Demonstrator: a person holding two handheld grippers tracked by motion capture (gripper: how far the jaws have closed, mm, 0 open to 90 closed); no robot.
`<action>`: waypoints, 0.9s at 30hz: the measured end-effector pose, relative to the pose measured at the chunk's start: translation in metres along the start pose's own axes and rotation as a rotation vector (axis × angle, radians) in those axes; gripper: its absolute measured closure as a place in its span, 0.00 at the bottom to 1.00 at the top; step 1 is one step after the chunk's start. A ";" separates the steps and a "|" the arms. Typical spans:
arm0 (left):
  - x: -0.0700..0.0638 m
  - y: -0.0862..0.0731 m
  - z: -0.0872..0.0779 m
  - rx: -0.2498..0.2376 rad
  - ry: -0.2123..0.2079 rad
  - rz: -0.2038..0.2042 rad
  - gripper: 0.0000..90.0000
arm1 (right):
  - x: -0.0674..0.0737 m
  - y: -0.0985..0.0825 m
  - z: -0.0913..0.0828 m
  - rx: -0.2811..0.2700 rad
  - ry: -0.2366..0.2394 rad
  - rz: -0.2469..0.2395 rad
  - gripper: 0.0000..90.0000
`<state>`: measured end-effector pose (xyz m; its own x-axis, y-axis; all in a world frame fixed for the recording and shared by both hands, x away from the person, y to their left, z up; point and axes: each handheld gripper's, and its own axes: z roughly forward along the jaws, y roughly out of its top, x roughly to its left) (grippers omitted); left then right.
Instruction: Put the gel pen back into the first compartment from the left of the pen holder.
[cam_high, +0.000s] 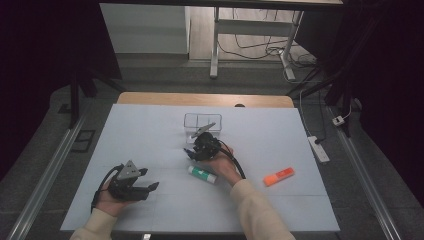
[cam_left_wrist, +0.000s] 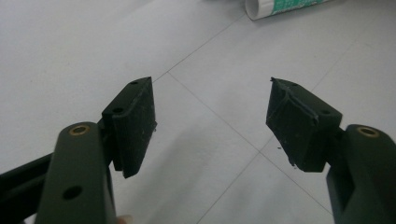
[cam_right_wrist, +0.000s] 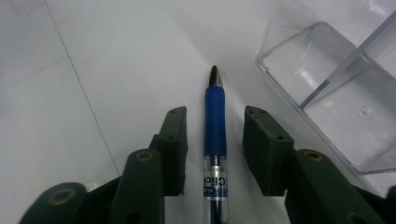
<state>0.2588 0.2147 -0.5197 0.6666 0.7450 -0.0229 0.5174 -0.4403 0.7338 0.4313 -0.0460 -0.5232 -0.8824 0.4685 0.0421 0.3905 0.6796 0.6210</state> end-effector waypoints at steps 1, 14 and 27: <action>0.000 0.000 0.000 -0.001 0.001 -0.001 0.37 | 0.000 0.000 0.000 0.003 0.002 0.002 0.69; 0.001 -0.001 0.001 0.006 0.004 -0.002 0.37 | 0.002 0.002 0.000 0.029 -0.024 -0.032 0.87; 0.002 -0.001 0.000 0.003 0.005 -0.004 0.37 | 0.003 0.003 -0.018 -0.033 -0.019 -0.025 0.88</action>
<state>0.2595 0.2162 -0.5206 0.6616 0.7495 -0.0226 0.5217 -0.4385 0.7318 0.4253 -0.0531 -0.5075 -0.8865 0.4626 0.0113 0.3592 0.6724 0.6472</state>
